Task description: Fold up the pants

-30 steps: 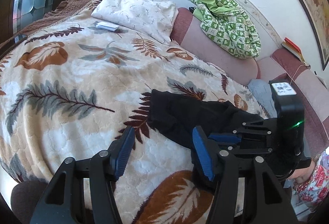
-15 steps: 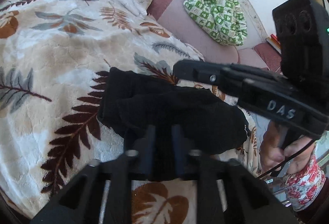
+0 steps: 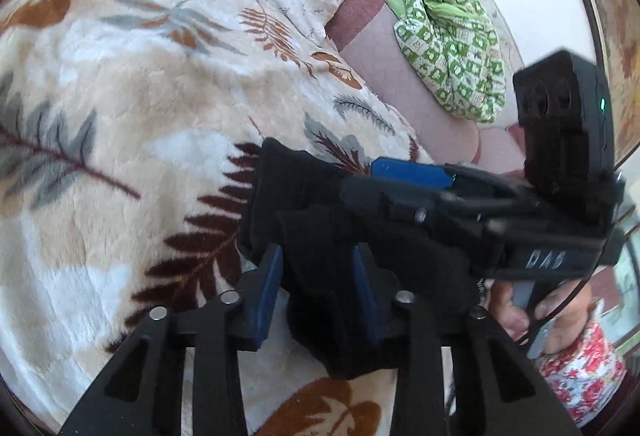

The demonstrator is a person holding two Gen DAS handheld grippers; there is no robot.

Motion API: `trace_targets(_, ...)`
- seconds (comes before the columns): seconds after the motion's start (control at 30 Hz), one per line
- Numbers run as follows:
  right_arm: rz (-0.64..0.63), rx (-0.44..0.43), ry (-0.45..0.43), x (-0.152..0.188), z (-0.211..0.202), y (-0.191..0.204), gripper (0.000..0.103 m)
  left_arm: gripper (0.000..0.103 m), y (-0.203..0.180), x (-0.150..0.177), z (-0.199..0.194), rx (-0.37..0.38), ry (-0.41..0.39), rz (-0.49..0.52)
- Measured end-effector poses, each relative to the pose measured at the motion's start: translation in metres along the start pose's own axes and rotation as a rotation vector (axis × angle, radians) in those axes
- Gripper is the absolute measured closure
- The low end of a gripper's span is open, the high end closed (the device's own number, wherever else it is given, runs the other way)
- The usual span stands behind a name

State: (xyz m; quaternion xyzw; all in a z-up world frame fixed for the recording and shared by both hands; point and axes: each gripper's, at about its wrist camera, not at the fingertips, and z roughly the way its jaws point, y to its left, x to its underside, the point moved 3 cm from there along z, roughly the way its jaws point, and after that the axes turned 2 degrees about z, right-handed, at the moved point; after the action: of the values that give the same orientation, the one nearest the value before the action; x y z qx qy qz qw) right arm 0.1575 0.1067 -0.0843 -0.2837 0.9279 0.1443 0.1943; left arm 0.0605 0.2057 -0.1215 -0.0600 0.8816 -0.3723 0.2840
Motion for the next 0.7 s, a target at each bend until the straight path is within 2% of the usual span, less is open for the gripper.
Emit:
trace_targets(0.07, -0.046, 0.031, 0.026, 0.007, 0.004, 0.003, 0.031, 0.068, -0.001, 0.002, 0.000, 0.021, 0.006, -0.005)
trace_targets(0.17, -0.113, 0.083, 0.063, 0.015, 0.017, 0.005, 0.033, 0.069, -0.008, 0.009, 0.001, -0.013, 0.010, 0.033)
trace_targets(0.3, -0.184, 0.097, 0.088, 0.021, 0.025, 0.011, 0.043, 0.073, -0.009, 0.018, 0.007, -0.076, 0.031, 0.050)
trace_targets(0.37, -0.205, 0.090, 0.112, 0.025, 0.031, 0.013, 0.055, 0.073, -0.006, 0.021, 0.012, -0.065, 0.047, 0.030)
trace_targets(0.4, -0.210, 0.091, 0.133, 0.027, 0.034, 0.014, 0.071, 0.073, -0.006, 0.022, 0.013, -0.058, 0.053, 0.027)
trace_targets(0.43, -0.214, 0.096, 0.150, 0.030, 0.036, 0.015, 0.080, 0.073, -0.008, 0.024, 0.014, -0.061, 0.056, 0.034)
trace_targets(0.53, -0.206, 0.109, 0.129, 0.033, 0.028, 0.017, 0.089, 0.074, -0.012, 0.028, 0.016, -0.073, 0.062, 0.062)
trace_targets(0.63, -0.153, 0.104, 0.084, 0.030, 0.013, 0.012, 0.090, 0.080, -0.016, 0.029, 0.016, -0.049, 0.055, 0.065)
trace_targets(0.7, -0.127, 0.105, 0.051, 0.025, 0.001, 0.010, 0.090, 0.088, -0.017, 0.027, 0.014, -0.043, 0.044, 0.072)
